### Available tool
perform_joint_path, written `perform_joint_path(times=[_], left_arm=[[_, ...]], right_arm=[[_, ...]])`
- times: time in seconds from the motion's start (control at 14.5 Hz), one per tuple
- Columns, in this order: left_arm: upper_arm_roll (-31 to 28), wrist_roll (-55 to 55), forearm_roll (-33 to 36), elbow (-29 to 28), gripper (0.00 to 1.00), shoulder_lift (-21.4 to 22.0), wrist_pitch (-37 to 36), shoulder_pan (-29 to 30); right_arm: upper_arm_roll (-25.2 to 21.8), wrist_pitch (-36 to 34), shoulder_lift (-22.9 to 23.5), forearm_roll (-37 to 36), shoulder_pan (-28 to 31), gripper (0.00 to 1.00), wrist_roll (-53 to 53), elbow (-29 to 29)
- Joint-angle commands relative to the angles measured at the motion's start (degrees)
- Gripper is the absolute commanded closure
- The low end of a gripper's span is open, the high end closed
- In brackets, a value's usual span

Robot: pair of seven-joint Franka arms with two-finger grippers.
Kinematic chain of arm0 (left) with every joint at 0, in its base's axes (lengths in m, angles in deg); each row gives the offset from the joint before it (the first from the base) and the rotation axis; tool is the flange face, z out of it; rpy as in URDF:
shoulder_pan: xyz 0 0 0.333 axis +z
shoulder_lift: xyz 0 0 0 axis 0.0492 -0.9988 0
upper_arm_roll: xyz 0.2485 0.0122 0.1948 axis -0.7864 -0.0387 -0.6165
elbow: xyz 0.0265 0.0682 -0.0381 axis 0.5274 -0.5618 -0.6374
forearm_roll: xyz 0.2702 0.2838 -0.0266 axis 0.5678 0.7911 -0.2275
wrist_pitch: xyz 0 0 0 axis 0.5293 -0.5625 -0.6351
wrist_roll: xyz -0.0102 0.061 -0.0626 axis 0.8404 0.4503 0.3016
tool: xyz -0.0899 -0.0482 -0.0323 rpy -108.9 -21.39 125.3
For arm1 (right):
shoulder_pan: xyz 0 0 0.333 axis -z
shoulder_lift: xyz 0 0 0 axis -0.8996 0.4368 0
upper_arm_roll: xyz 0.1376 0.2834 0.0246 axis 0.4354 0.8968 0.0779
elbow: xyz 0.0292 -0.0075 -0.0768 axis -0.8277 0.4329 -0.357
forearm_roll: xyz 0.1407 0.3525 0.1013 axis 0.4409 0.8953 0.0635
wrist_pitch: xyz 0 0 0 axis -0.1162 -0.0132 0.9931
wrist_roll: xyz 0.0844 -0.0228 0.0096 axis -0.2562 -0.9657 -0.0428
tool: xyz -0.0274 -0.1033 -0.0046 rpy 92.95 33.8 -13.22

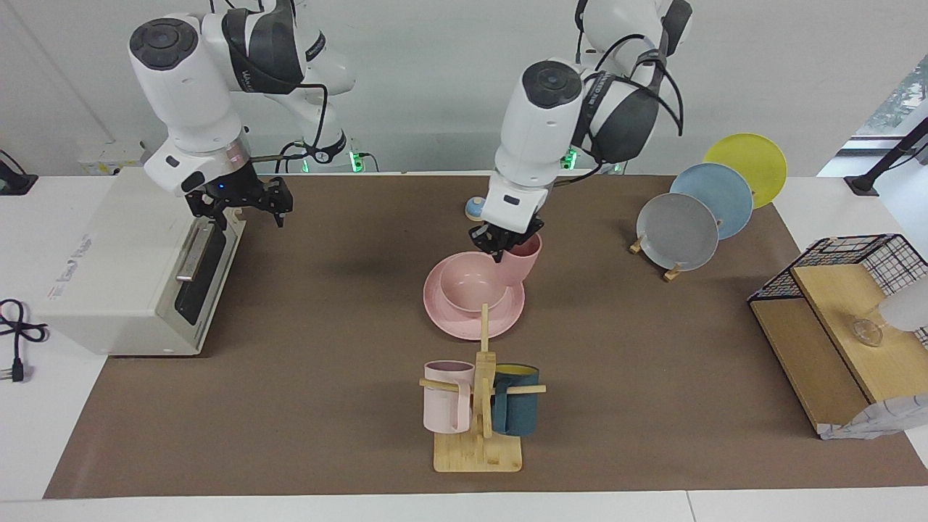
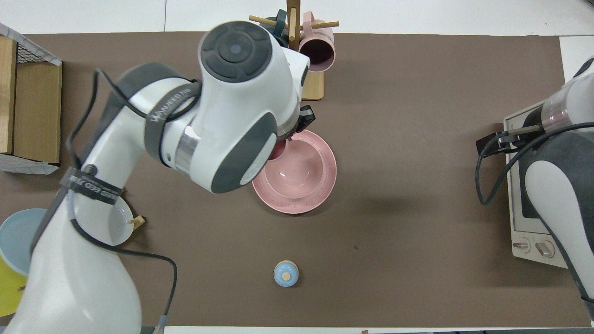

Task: Organize tableware
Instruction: 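Carry the pink cup into the bowl with the left gripper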

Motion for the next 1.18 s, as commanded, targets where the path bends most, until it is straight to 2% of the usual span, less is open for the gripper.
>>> perform_joint_path(times=[0.0, 0.28, 0.48, 0.83, 0.97, 1.04, 1.11], left_arm=[[-1.1, 3.4, 0.9, -6.5, 1.00, 0.5, 5.7, -2.5], [-1.0, 5.5, 0.8, -9.6, 1.00, -0.4, 8.0, -3.6], [-1.0, 6.0, 0.9, -14.0, 1.00, -0.3, 13.1, -4.5], [-1.0, 5.9, 1.0, -16.1, 1.00, -0.5, 15.9, -4.9], [-1.0, 5.4, 1.1, -16.1, 1.00, -0.4, 16.0, -4.9], [-1.0, 5.2, 1.8, -16.1, 0.72, -0.5, 16.0, -4.9], [-1.0, 5.2, 2.5, -16.1, 0.03, -0.5, 15.8, -4.9]], right_arm=[[-0.9, -0.9, -1.7, 1.7, 0.8, 0.00, -1.6, 1.9], [-1.0, -1.1, -1.8, 1.7, 0.9, 0.00, -1.7, 2.0], [-1.1, -1.6, -1.9, 3.1, 1.0, 0.00, -1.6, 1.7], [-1.1, -2.3, -2.4, 3.2, 1.9, 0.00, -2.1, 1.9], [0.0, -2.3, -2.3, 3.3, 4.3, 0.00, -1.9, 1.9], [0.4, -2.3, -2.3, 3.3, 4.8, 0.00, -1.9, 1.8], [0.4, -2.3, -2.0, 3.3, 5.5, 0.00, -1.9, 1.2]])
